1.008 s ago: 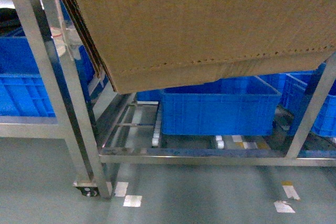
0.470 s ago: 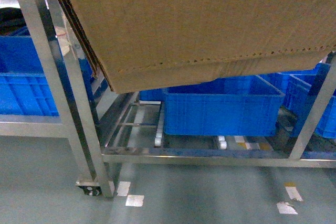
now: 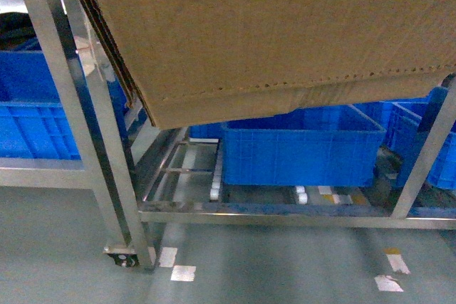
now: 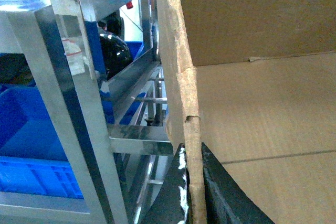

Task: Sort boxes to right shelf from conveyor

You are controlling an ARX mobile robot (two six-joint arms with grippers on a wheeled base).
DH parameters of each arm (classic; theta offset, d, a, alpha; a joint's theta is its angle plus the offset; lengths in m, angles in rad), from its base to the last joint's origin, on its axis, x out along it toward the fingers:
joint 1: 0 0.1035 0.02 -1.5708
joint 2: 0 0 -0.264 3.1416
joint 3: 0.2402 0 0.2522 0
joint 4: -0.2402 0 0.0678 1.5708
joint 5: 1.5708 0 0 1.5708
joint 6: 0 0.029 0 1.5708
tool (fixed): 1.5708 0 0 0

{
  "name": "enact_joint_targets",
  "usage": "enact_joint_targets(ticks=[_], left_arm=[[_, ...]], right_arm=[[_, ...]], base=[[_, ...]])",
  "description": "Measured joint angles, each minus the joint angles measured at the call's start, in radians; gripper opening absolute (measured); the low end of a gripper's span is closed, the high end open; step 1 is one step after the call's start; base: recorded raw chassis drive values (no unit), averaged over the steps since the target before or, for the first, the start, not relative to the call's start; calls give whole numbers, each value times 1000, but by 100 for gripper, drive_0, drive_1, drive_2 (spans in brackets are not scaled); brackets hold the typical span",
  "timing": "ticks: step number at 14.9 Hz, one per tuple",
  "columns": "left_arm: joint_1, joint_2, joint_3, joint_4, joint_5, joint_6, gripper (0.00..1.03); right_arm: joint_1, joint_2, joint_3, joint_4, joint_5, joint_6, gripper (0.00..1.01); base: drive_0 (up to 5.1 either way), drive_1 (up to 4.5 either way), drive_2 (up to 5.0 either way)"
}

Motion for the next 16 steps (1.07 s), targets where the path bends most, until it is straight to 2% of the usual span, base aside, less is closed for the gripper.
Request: enact_joint_targets(ticks=[16], left_arm=[[0, -2, 0, -2, -2, 0, 2]], right_arm=[[0, 0, 0, -4, -1, 0, 2]], base=[[0, 0, 0]])
